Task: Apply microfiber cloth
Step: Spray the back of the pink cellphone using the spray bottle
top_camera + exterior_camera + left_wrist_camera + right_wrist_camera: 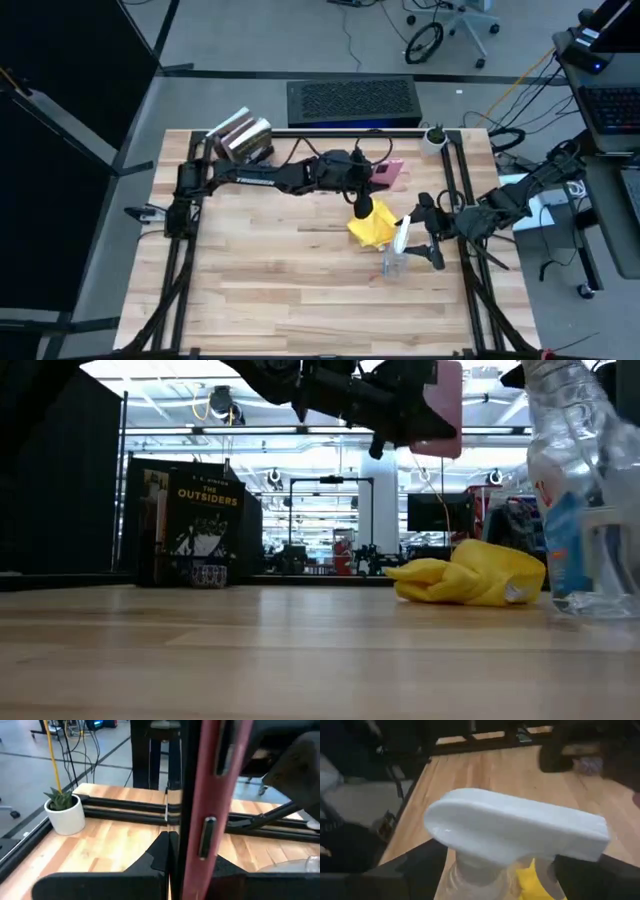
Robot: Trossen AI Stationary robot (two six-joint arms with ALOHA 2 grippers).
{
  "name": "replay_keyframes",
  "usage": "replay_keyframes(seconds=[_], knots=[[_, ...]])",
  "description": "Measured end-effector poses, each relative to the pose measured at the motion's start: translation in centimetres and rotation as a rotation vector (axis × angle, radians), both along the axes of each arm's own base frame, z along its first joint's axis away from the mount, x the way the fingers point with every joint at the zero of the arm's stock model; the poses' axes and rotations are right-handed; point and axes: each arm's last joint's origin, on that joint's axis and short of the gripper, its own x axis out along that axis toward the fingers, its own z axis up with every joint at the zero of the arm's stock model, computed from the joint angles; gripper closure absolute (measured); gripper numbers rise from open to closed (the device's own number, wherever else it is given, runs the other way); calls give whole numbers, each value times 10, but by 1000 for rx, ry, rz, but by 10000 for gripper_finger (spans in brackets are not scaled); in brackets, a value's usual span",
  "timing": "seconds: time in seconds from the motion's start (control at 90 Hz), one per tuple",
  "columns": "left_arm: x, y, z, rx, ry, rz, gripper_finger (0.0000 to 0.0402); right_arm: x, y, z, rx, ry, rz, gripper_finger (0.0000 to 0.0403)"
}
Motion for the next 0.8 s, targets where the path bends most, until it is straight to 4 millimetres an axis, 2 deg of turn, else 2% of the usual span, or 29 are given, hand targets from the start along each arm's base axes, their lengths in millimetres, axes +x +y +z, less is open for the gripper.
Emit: replay_keyframes(seconds=[0.233,0.467,0.611,0.8], knots=[[-1,1,-1,2,17,2,388,1,-4,-3,16,33,-66,64],[-1,2,-2,1,25,2,388,1,-4,-3,27,39,-45,38],[-1,2,-3,7,26,1,388,0,-2,-4,69,62,7,35],[-3,2,-2,15,52,-3,388,-6,-3,-13,145,192,-11,35]])
